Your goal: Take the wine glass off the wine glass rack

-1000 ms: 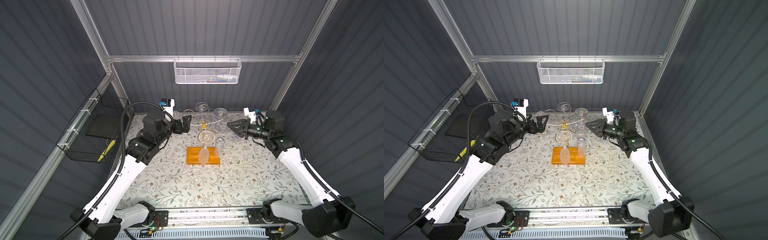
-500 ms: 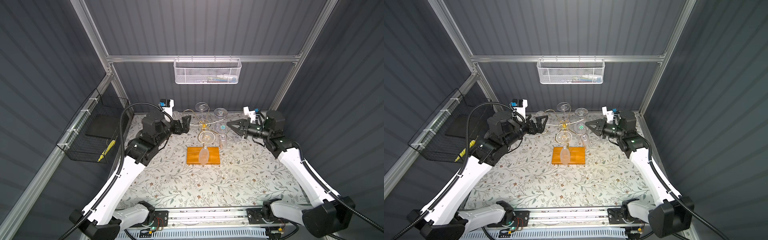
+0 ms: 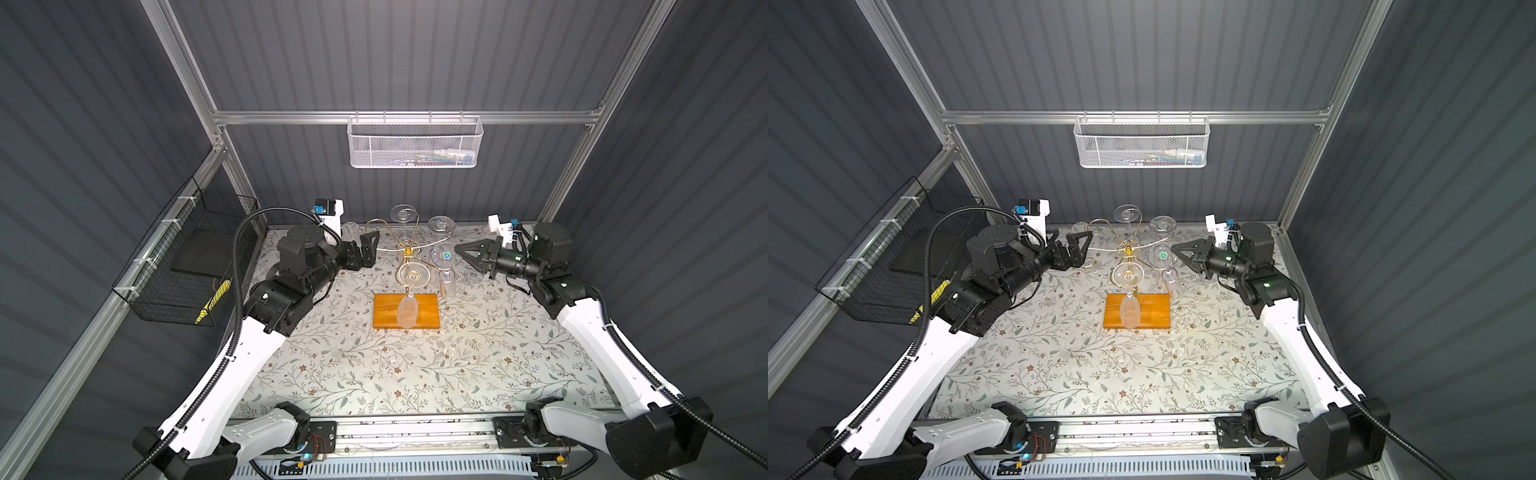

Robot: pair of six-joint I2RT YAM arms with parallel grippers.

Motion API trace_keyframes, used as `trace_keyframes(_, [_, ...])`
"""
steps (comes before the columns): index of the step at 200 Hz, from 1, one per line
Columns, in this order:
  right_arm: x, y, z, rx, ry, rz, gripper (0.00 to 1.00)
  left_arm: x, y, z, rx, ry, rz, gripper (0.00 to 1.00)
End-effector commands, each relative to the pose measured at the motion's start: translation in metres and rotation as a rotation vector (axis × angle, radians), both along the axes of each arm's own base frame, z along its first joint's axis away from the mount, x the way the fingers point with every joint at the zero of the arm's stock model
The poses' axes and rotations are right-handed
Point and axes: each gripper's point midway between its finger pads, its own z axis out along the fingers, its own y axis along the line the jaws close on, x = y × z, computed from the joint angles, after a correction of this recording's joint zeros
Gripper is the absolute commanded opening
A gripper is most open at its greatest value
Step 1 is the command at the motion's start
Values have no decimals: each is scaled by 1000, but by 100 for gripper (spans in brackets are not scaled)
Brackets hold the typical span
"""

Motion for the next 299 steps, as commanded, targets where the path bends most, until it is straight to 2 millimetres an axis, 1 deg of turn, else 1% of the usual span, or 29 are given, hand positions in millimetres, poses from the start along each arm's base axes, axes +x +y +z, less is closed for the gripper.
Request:
trace_keyframes(1, [-6, 0, 4, 21, -3, 2, 0, -3, 6, -2, -13, 10, 17, 100])
trace_keyframes(33, [-9, -1, 11, 42, -5, -5, 0, -5, 7, -2, -18, 13, 17, 100])
trace_keyframes(71, [-13, -3, 15, 63, -1, -20, 0, -6, 8, -1, -22, 9, 18, 100])
trace_keyframes(105, [-11, -3, 14, 90, 23, -29, 0, -8, 8, 0, -24, 7, 17, 100])
trace_keyframes(106, [-11, -3, 14, 91, 23, -28, 0, -8, 8, 0, -24, 7, 17, 100])
trace_keyframes(108, [-16, -5, 21, 98, 3, -29, 0, -8, 9, 0, -25, 6, 18, 100])
trace_keyframes(111, [-18, -5, 24, 101, -3, -28, 0, -8, 9, 0, -26, 7, 20, 100])
trace_keyframes(144, [-23, -5, 33, 119, -13, -37, 0, -10, 10, 1, -31, 4, 20, 100])
trace_keyframes(185, [-27, -1, 37, 131, -7, -34, 0, -11, 11, 0, -32, 6, 19, 100])
trace_keyframes(240, [-28, 8, 31, 125, 28, -35, 0, -15, 14, 0, -31, 0, 21, 100])
trace_keyframes(265, [-27, 11, 36, 129, 25, -34, 0, -17, 15, -1, -24, 0, 24, 100])
trace_keyframes(289, [-22, 14, 41, 129, 25, -35, 0, -18, 17, -2, -20, -1, 26, 100])
trace_keyframes(299, [-23, 15, 47, 134, 15, -32, 0, -19, 17, -2, -17, -3, 25, 100])
